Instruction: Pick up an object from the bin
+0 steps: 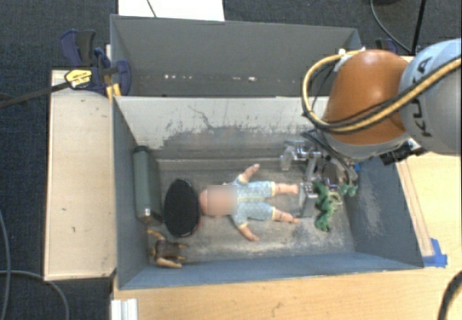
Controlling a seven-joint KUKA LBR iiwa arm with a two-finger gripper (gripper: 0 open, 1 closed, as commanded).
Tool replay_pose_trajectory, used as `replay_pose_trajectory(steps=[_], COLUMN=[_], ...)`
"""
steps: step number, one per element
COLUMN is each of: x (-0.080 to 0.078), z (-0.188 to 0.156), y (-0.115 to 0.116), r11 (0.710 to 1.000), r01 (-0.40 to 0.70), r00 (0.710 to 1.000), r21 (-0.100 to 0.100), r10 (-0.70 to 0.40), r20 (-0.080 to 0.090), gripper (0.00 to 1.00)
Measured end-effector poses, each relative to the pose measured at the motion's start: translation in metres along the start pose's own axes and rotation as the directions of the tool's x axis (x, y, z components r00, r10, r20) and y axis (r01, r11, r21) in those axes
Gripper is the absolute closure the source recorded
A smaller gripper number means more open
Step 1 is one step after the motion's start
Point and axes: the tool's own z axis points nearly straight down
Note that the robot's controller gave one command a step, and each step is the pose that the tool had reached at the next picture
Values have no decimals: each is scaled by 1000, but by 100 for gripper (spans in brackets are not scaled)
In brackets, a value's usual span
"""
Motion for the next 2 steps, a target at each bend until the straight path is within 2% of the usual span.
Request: replay_pose_trajectory(steps=[1,2], x=[-2,-11], z=[-4,49], y=[0,23], r11=[1000,995], r01=[0,105], r00=[1000,994], r21=[0,1], r10=[0,-105], r20=[8,11], gripper=[0,0])
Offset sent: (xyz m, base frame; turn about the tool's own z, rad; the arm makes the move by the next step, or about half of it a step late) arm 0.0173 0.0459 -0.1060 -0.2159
